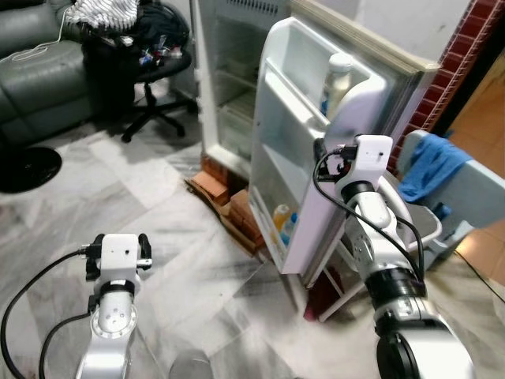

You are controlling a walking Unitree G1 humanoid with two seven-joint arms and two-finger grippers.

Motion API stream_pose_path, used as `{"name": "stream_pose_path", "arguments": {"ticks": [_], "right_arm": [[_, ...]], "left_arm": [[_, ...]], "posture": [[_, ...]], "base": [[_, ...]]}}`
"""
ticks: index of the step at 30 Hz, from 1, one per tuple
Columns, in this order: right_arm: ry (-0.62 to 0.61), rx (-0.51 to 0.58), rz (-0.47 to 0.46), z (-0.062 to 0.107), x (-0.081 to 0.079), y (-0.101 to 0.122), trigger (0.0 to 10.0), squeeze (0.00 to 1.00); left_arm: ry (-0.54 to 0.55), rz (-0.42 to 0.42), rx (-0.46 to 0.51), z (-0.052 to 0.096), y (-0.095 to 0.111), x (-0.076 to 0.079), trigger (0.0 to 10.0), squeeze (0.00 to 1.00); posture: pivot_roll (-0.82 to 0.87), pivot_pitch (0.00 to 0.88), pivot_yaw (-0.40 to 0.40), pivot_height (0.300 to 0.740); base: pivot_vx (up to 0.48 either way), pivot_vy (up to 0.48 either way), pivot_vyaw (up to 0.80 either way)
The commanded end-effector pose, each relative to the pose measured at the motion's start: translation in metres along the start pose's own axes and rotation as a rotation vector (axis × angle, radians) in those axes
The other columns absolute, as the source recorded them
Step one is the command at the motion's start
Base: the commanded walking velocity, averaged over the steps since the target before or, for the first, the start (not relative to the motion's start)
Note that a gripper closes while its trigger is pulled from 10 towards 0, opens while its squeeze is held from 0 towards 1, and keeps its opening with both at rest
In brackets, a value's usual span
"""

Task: Restocking fridge

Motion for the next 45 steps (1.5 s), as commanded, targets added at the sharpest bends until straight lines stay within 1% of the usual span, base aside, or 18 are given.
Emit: {"name": "stream_pose_path", "arguments": {"ticks": [1, 6, 8, 10, 11, 12, 13, 18, 22, 27, 29, 32, 34, 35, 36, 39, 41, 45], "right_arm": [[-0.036, 0.025, 0.019, -0.011, 0.003, 0.018, 10.0, 0.0], [0.044, 0.03, -0.173, -0.017, -0.023, 0.029, 10.0, 0.0], [0.32, 0.058, -0.392, -0.007, -0.077, 0.044, 10.0, 0.0], [0.387, 0.07, -0.439, -0.003, -0.089, 0.05, 10.0, 0.0], [0.666, 0.112, -0.629, 0.024, -0.122, 0.074, 10.0, 0.0], [0.925, 0.183, -0.715, 0.061, -0.139, 0.099, 10.0, 0.0], [1.02, 0.206, -0.726, 0.078, -0.142, 0.106, 10.0, 0.0], [1.129, 0.219, -0.728, 0.099, -0.141, 0.111, 10.0, 0.0], [1.197, 0.058, -0.622, 0.128, -0.107, 0.062, 10.0, 0.0], [1.223, -0.226, -0.215, 0.152, -0.077, -0.022, 10.0, 0.0], [1.076, -0.405, 0.066, 0.136, -0.048, -0.073, 10.0, 0.0], [0.95, -0.463, 0.205, 0.118, -0.028, -0.09, 10.0, 0.0], [0.714, -0.494, 0.461, 0.083, 0.013, -0.099, 10.0, 0.0], [0.645, -0.481, 0.478, 0.073, 0.022, -0.095, 10.0, 0.0], [0.645, -0.481, 0.478, 0.073, 0.022, -0.095, 10.0, 0.0], [0.454, -0.309, 0.42, 0.034, 0.027, -0.055, 10.0, 0.0], [0.42, -0.209, 0.341, 0.019, 0.015, -0.032, 10.0, 0.0], [0.602, -0.044, 0.011, 0.017, -0.048, 0.013, 10.0, 0.0]], "left_arm": [[-0.01, -0.004, 0.009, -0.003, 0.006, 0.003, 10.0, 0.0], [-0.009, 0.004, 0.008, -0.003, 0.006, 0.002, 10.0, 0.0], [-0.018, 0.008, 0.009, -0.002, 0.006, 0.004, 10.0, 0.0], [-0.02, 0.009, 0.01, -0.002, 0.006, 0.004, 10.0, 0.0], [-0.026, 0.012, 0.015, -0.003, 0.007, 0.006, 10.0, 0.0], [-0.03, 0.013, 0.019, -0.003, 0.009, 0.006, 10.0, 0.0], [-0.03, 0.013, 0.02, -0.003, 0.009, 0.006, 10.0, 0.0], [-0.03, 0.014, 0.02, -0.003, 0.009, 0.006, 10.0, 0.0], [-0.029, 0.007, 0.009, -0.001, 0.006, 0.002, 10.0, 0.0], [-0.041, -0.002, -0.001, 0.001, 0.003, 0.003, 10.0, 0.0], [-0.048, -0.007, -0.004, 0.0, 0.003, 0.004, 10.0, 0.0], [-0.049, -0.009, -0.006, -0.001, 0.003, 0.004, 10.0, 0.0], [-0.048, -0.012, -0.007, -0.001, 0.003, 0.004, 10.0, 0.0], [-0.046, -0.013, -0.008, -0.001, 0.003, 0.003, 10.0, 0.0], [-0.046, -0.013, -0.008, -0.001, 0.003, 0.003, 10.0, 0.0], [-0.044, -0.012, -0.01, -0.001, 0.003, 0.002, 10.0, 0.0], [-0.048, -0.013, -0.011, -0.001, 0.003, 0.003, 10.0, 0.0], [-0.06, -0.005, -0.004, -0.002, 0.006, 0.008, 10.0, 0.0]], "posture": [[0.19, 0.017, -0.083, 0.74], [0.19, 0.013, -0.091, 0.74], [0.19, 0.011, -0.091, 0.74], [0.19, 0.01, -0.09, 0.74], [0.2, 0.009, -0.091, 0.74], [0.2, 0.008, -0.091, 0.74], [0.2, 0.008, -0.09, 0.74], [0.2, 0.007, -0.091, 0.74], [0.18, 0.015, -0.083, 0.74], [0.18, 0.019, -0.075, 0.74], [0.18, 0.019, -0.075, 0.74], [0.18, 0.019, -0.075, 0.74], [0.19, 0.019, -0.078, 0.74], [0.19, 0.02, -0.078, 0.74], [0.19, 0.02, -0.078, 0.74], [0.19, 0.02, -0.078, 0.74], [0.19, 0.018, -0.077, 0.74], [0.2, 0.014, -0.079, 0.74]], "base": [[0.0, 0.0, 0.0], [0.0, 0.0, 0.0], [0.0, 0.0, 0.0], [0.0, 0.0, 0.0], [0.0, 0.0, 0.0], [0.0, 0.0, 0.0], [0.0, 0.0, 0.0], [0.0, 0.0, 0.0], [0.0, 0.0, 0.0], [0.0, 0.0, 0.0], [0.0, 0.0, 0.0], [0.0, 0.0, 0.0], [0.0, 0.0, 0.0], [0.0, 0.0, 0.0], [0.0, 0.0, 0.0], [0.0, 0.0, 0.0], [0.0, 0.0, 0.0], [0.0, 0.0, 0.0]]}}
Point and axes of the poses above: a point about 5 cm out from each wrist's last joint towards the gripper, its own z axis pointing back from the gripper into the wrist, its own y axis along the axis of the wrist's last joint, x = y × z, the point moved 5 cm from there along -z, pointing out of the wrist towards the gripper, and after that the axes turned 7 degrees about z, right-handed, at the moved point
